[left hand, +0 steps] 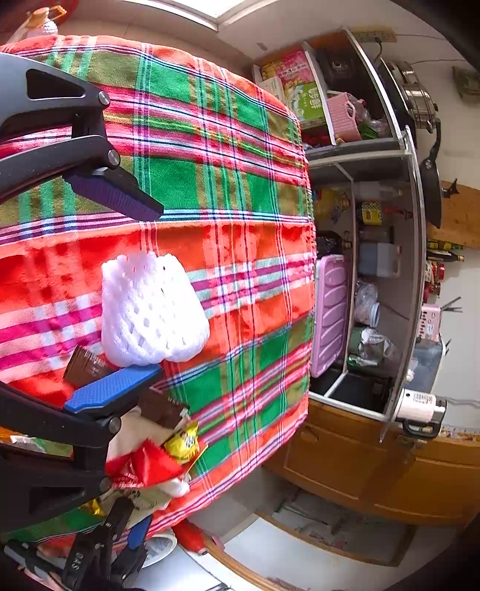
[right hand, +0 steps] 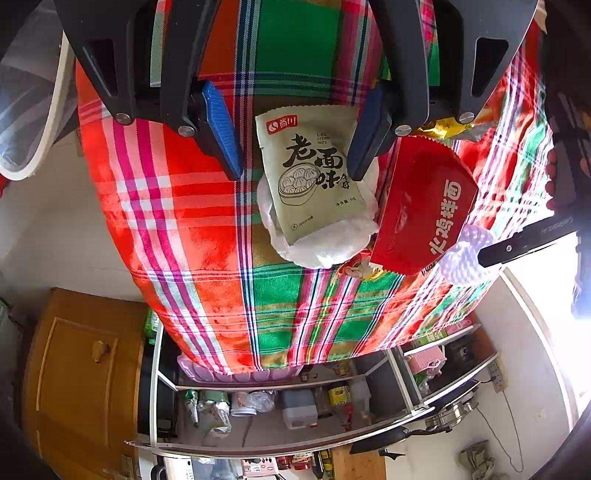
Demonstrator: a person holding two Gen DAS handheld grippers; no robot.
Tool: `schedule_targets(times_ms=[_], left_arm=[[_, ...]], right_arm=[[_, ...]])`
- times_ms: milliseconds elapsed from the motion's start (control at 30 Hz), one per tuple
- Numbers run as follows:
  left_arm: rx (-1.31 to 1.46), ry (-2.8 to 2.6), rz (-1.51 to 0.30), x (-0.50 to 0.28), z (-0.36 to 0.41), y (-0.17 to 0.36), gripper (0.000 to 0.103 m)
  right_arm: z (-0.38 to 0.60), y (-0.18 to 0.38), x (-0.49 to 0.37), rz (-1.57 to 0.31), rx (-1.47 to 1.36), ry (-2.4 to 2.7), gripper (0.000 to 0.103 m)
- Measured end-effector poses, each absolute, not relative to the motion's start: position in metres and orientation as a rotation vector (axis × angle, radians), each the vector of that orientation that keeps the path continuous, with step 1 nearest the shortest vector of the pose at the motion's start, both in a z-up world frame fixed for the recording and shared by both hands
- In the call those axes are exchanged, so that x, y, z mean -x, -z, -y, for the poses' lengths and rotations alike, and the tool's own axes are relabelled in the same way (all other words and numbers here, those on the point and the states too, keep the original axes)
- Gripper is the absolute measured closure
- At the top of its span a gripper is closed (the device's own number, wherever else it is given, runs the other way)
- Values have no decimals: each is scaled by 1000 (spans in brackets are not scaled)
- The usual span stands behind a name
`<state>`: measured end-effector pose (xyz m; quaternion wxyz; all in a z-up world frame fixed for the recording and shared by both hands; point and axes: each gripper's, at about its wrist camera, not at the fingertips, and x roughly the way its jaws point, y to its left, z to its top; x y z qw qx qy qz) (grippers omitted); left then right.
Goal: Collect trash
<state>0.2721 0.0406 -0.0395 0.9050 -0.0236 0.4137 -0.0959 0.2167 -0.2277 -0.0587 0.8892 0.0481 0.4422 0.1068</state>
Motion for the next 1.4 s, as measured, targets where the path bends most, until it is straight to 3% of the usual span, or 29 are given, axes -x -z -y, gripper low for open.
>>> schedule_targets(times_ms=[200, 267, 400, 467, 767, 900, 1400], left_arm=[[65, 202, -864, -279, -39, 46, 29], [64, 217, -855, -278, -38, 45, 35], [46, 228, -848, -277, -31, 44, 50], [43, 236, -852, -276, -29, 45, 57], [38, 243, -839, -270, -26, 43, 75], [39, 241, -832, -265, -28, 41, 80], [26, 260, -775, -236, -21, 22, 81]], right_arm=[[228, 57, -213, -910, -98, -206, 45], [227, 56, -210, -899, -99, -212, 54], [223, 53, -205, -884, -69, -199, 64], [222, 52, -203, -882, -48, -175, 82], [228, 56, -197, -888, -87, -193, 99], [229, 49, -190, -862, -90, -191, 100], [257, 28, -166, -788, -169, -169, 102]])
